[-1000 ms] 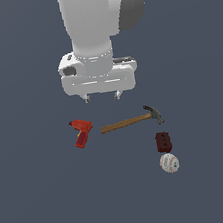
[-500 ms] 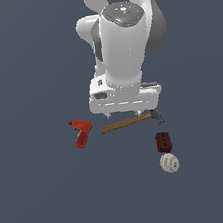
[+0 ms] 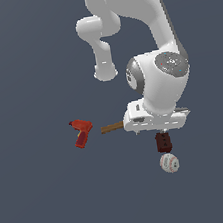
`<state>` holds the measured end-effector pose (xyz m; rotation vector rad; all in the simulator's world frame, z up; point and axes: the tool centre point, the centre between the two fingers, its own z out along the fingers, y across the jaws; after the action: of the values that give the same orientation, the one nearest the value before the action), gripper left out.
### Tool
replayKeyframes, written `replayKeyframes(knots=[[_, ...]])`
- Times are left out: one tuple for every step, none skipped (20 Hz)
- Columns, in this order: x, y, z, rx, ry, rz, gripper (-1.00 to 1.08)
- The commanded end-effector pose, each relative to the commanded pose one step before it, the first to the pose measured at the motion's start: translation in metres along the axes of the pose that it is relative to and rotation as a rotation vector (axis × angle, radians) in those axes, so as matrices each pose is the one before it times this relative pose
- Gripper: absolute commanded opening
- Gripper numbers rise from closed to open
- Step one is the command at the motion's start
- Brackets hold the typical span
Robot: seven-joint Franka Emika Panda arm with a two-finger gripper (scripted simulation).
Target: Pick up a designated object from a clutter of objects.
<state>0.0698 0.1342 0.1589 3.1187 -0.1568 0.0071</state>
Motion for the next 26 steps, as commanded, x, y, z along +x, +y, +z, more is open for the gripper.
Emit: replayKeyframes(knots=[[-0.00036,-0.02270,0.02120,0.00389,0.00019,0.00758,1.00],[-0.00076,-0.00780,0.00747,0.00152,-0.00048,0.00226,1.00],[-0.00091,-0.00724,0.00701,0.00151,-0.00052,0.00215,1.00],[-0.00099,-0.00662,0.00654,0.00154,-0.00056,0.00211,1.00],[-0.00107,-0.00610,0.00606,0.00146,-0.00056,0.00194,1.00],[-0.00109,-0.00552,0.00556,0.00142,-0.00057,0.00184,1.00],[-0.00112,-0.00505,0.00506,0.00124,-0.00052,0.00158,1.00],[-0.00105,-0.00441,0.00455,0.00124,-0.00054,0.00157,1.00],[-0.00103,-0.00396,0.00403,0.00102,-0.00046,0.00127,1.00],[-0.00089,-0.00332,0.00350,0.00102,-0.00047,0.00126,1.00],[-0.00085,-0.00292,0.00298,0.00072,-0.00034,0.00089,1.00],[-0.00067,-0.00229,0.00244,0.00072,-0.00035,0.00089,1.00],[-0.00053,-0.00176,0.00190,0.00059,-0.00029,0.00072,1.00],[-0.00055,-0.00159,0.00136,0.00000,0.00000,0.00000,1.00],[-0.00010,-0.00049,0.00082,0.00059,-0.00029,0.00072,1.00],[-0.00011,-0.00032,0.00027,0.00000,0.00000,0.00000,1.00],[-0.00021,0.00112,-0.00101,-0.00069,-0.00114,-0.00173,1.00],[-0.00001,-0.00001,0.00040,0.00000,0.00000,0.00000,1.00],[-0.00003,-0.00004,0.00120,0.00000,0.00000,0.00000,1.00],[-0.00005,-0.00006,0.00200,0.00000,0.00000,0.00000,1.00],[-0.00007,-0.00008,0.00279,0.00000,0.00000,0.00000,1.00],[-0.00011,-0.00010,0.00358,0.00000,0.00000,0.00000,1.00],[-0.00014,-0.00011,0.00435,0.00000,0.00000,0.00000,1.00],[-0.00006,0.00019,0.00482,0.00022,0.00039,0.00052,1.00],[-0.00022,-0.00013,0.00584,0.00000,0.00000,0.00000,1.00],[-0.00024,-0.00014,0.00623,0.00000,0.00000,0.00000,1.00]])
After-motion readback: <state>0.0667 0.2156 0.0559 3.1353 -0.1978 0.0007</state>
